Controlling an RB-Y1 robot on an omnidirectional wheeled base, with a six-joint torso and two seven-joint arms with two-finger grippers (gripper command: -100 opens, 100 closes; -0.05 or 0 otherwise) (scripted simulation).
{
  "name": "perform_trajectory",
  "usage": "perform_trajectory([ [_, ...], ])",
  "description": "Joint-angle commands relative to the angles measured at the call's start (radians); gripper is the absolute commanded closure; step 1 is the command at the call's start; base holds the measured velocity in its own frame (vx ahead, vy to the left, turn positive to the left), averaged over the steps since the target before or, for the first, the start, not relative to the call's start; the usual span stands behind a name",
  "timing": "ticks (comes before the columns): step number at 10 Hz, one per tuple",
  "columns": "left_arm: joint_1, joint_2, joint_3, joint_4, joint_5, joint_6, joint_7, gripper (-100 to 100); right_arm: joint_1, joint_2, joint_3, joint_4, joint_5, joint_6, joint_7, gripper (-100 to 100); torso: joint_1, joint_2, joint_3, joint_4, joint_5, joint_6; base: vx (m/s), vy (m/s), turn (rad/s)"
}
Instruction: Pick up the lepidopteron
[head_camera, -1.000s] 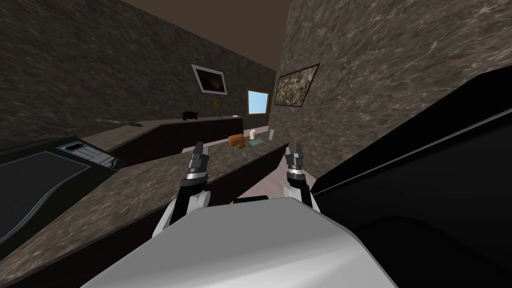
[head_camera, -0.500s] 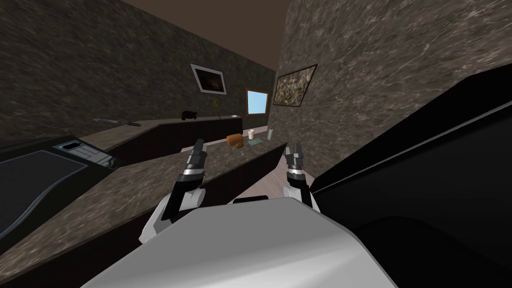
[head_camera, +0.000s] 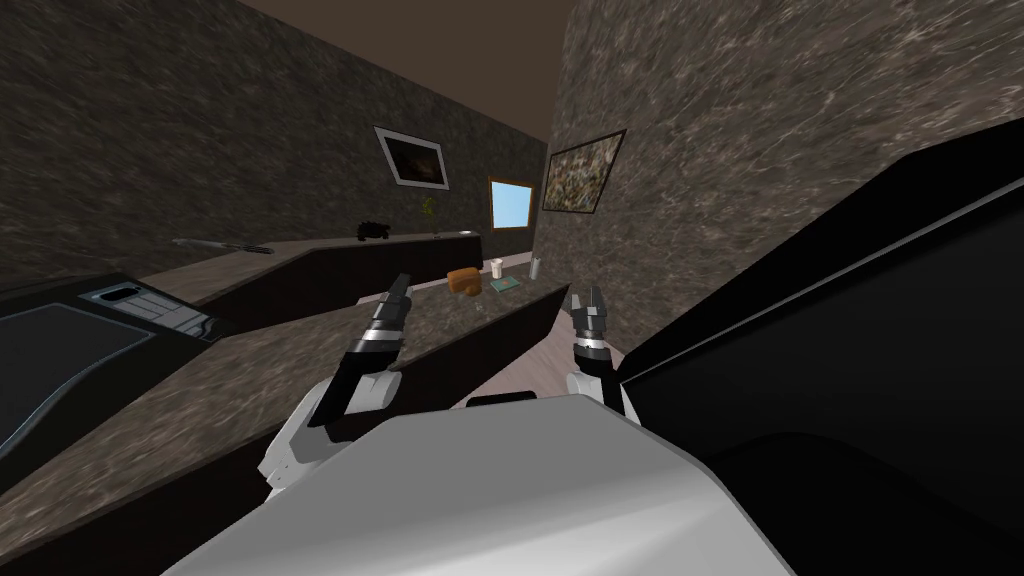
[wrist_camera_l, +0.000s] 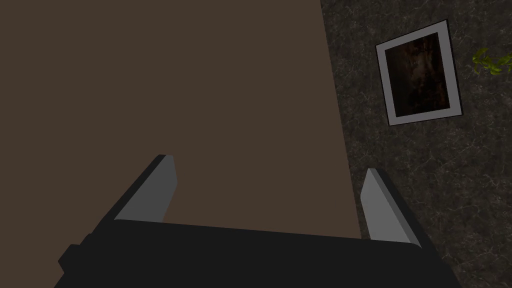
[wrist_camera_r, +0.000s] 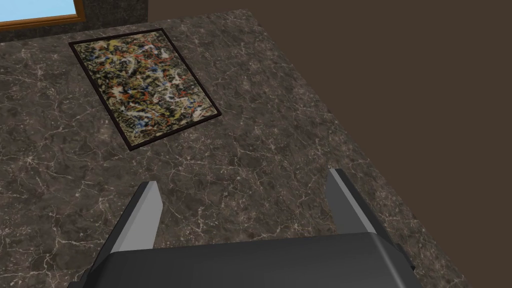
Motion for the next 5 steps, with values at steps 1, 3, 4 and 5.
perform_trajectory([
  [1,-0.017,0.045,0.016,0.005,0.024,0.05,-0.013,-100,0.0,0.0,0.0,0.0,0.0,0.0,0.0,0,0.0,0.0,0.0,0.0,0.0,0.0,-0.002,-0.081,-0.054],
  [3,-0.029,0.076,0.026,0.01,0.041,0.1,-0.023,-100,0.0,0.0,0.0,0.0,0.0,0.0,0.0,0,0.0,0.0,0.0,0.0,0.0,0.0,0.0,-0.056,-0.03],
  [4,-0.039,0.106,0.035,0.016,0.058,0.128,-0.034,-100,0.0,0.0,0.0,0.0,0.0,0.0,0.0,0,0.0,0.0,0.0,0.0,0.0,0.0,0.005,-0.072,-0.08],
  [5,-0.039,0.107,0.035,0.016,0.058,0.148,-0.034,-100,0.0,0.0,0.0,0.0,0.0,0.0,0.0,0,0.0,-0.001,0.0,0.0,0.0,0.0,0.012,-0.059,-0.022],
])
